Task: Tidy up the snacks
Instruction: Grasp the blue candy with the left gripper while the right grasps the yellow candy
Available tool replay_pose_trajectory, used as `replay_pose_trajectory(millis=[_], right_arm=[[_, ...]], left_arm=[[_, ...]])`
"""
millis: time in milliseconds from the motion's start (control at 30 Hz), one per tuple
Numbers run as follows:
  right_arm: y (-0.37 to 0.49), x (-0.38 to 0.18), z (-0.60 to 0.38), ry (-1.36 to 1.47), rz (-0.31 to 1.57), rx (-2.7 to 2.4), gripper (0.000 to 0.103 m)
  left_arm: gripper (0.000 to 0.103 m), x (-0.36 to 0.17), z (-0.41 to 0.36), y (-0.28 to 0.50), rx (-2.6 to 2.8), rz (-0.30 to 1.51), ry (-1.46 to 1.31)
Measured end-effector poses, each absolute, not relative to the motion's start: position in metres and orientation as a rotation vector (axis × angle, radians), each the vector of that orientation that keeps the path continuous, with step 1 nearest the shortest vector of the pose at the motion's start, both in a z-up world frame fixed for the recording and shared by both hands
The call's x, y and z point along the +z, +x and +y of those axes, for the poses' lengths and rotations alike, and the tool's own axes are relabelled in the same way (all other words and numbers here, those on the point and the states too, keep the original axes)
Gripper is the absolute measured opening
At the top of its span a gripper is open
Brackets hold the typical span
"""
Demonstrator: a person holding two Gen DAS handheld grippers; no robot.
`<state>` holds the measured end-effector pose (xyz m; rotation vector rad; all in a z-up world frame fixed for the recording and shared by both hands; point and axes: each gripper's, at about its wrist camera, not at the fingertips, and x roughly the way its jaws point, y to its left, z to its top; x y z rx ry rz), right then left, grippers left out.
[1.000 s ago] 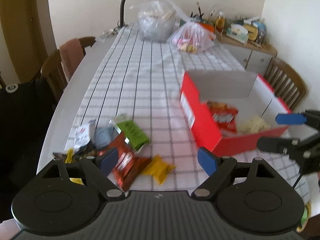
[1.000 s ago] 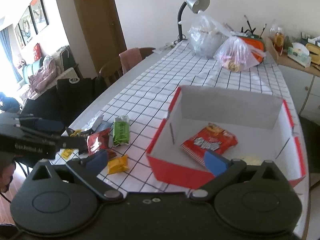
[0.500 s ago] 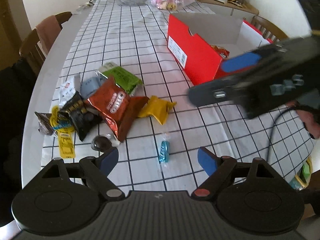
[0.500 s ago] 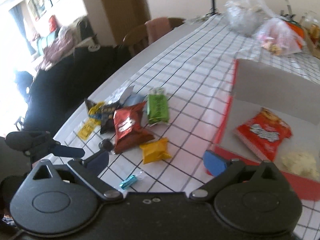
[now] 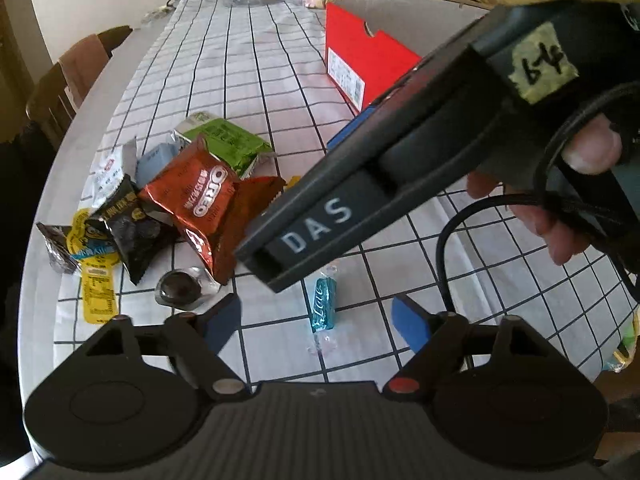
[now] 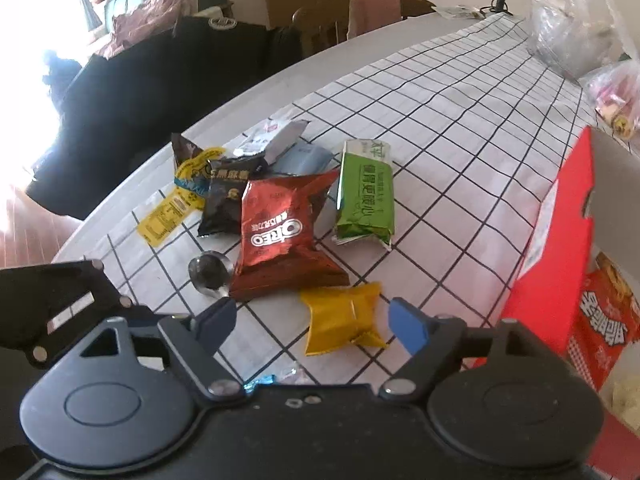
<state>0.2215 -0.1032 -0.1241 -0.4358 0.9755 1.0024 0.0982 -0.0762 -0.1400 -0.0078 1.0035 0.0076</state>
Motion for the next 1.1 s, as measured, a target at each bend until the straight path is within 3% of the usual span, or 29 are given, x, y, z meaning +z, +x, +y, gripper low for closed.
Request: replay_pose_trajectory(millis=[133,233,433,500,567,767,1100], right_arm=[[0.232,-0.139,-0.098,-0.462,1.02,0.948,0.077],[0.239,-0.148,-0.098,-0.45,1.055,0.924,0.072],[0.24,-0.157,-0.099,-0.456,1.057,0.9,0.063],[0.24,-0.155,-0.099,-0.46,1.047,0.896,0.055],[0.239,-0.154,-0.099,-0.462,1.043,0.895,0.045],[0.234,-0.152,-0.101,-0.462,1.02,0.897,0.04],[0.227,-0.125,-0.117,-0.377,0.974,0.887,0.039]], left_arm=[[0.071,-0.146,-0.076,0.105,0.007,1.01,-0.005],[0.058,-0.154,-0.076,0.11,0.009,1.033,-0.017],[0.047,-0.162,-0.08,0.113,0.011,1.04,0.004],[0.045,-0.162,-0.082,0.113,0.006,1.032,0.011],[0.038,-0.162,-0.084,0.113,0.006,1.025,0.013],[0.012,-0.161,-0.091,0.11,0.004,1.017,0.026],[0.012,-0.152,-0.077,0.105,0.036,1.019,-0.059]])
